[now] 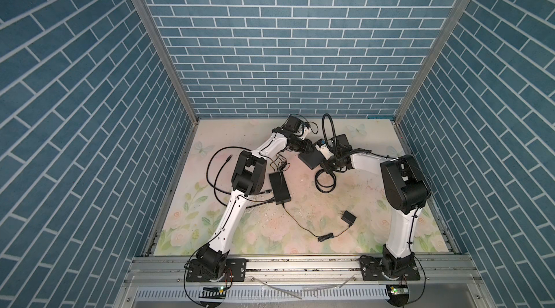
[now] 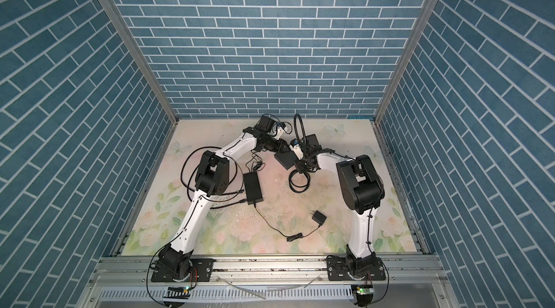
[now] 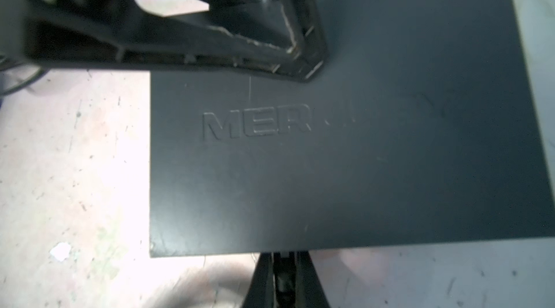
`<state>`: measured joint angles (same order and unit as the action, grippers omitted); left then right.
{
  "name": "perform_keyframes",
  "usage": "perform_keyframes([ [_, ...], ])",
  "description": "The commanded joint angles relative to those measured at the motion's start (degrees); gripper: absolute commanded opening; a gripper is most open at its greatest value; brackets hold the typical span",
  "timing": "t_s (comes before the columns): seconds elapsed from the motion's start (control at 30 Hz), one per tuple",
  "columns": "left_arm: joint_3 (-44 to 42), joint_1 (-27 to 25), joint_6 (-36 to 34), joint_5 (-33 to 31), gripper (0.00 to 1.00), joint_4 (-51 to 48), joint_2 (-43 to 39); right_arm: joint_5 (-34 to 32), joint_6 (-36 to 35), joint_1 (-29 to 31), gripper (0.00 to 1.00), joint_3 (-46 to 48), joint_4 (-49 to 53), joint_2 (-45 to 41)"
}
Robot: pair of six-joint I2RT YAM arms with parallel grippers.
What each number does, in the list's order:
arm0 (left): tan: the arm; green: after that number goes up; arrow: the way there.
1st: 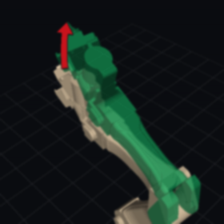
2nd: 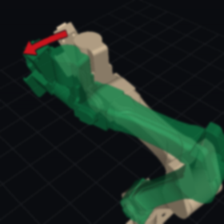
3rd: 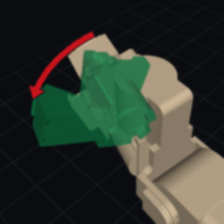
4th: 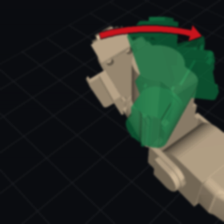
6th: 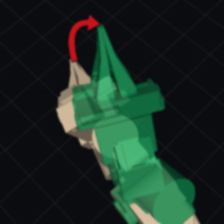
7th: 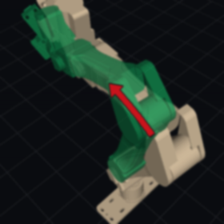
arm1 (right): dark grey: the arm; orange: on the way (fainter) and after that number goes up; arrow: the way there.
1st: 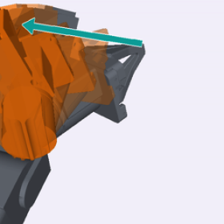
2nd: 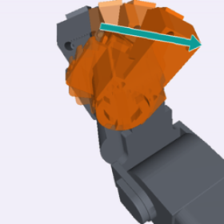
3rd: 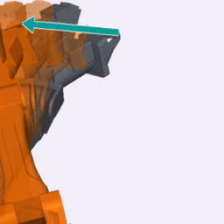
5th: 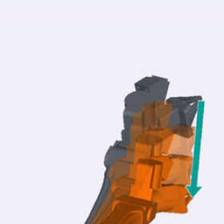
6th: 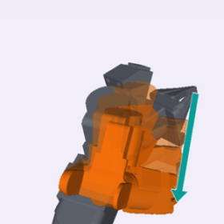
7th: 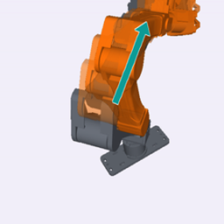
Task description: Insert the plug into the switch port
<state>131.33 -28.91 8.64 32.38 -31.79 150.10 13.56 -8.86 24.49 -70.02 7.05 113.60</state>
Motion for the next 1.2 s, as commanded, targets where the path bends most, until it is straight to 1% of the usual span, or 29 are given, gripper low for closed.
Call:
perform_keyframes([
  [0.0, -0.82, -5.79, -0.53, 11.22, 0.46, -9.50, 0.76, 1.40, 4.55, 1.68, 0.00, 0.79, -18.26, -0.23],
  [0.07, -0.33, -5.98, -1.23, 12.01, 0.46, -10.11, 1.47, 2.20, 3.42, 2.03, 0.00, 0.33, -17.56, -0.05],
  [0.13, 0.71, -6.33, -1.85, 12.93, 0.46, -11.46, 2.41, 1.43, 3.21, 2.22, 0.00, 0.74, -18.77, -0.27],
  [0.37, -1.90, -8.85, -1.11, 17.01, 0.45, -10.34, 2.52, -1.21, 6.99, 2.75, 0.00, 1.57, -26.41, -0.41],
  [0.43, -3.96, -9.32, 0.32, 18.08, 0.44, -8.38, 1.78, -3.33, 7.64, 3.07, 0.00, 1.27, -27.80, -0.27],
  [0.53, -9.73, -10.15, 2.82, 19.97, 0.44, -3.37, -0.41, -5.53, 9.16, 3.02, 0.00, 1.24, -30.62, -0.33],
  [0.73, -14.34, -11.25, 5.30, 21.44, 0.43, 0.60, -1.62, -5.60, 11.80, 3.12, 0.03, 0.93, -35.53, 0.96],
  [0.9, -17.72, -11.44, 7.17, 22.43, 0.43, 4.37, -3.60, -6.37, 12.59, 3.11, 0.05, 1.87, -39.50, 1.97],
  [0.97, -17.57, -11.44, 7.09, 22.33, 0.43, 4.27, -3.76, -5.51, 12.98, 3.11, 0.06, 3.13, -42.77, 1.80],
  [1.03, -16.46, -11.37, 5.34, 21.18, 0.43, 2.05, -3.51, -3.03, 12.66, 3.11, 0.09, 4.07, -43.98, 1.42],
  [1.1, -15.07, -11.01, 3.33, 19.35, 0.42, -1.07, -3.32, -0.44, 11.35, 3.11, 0.11, 4.56, -42.39, 0.72],
  [1.17, -14.81, -9.99, 2.88, 16.65, 0.42, -2.52, -3.71, -0.32, 10.58, 3.06, 0.13, 5.67, -40.11, -0.66],
])
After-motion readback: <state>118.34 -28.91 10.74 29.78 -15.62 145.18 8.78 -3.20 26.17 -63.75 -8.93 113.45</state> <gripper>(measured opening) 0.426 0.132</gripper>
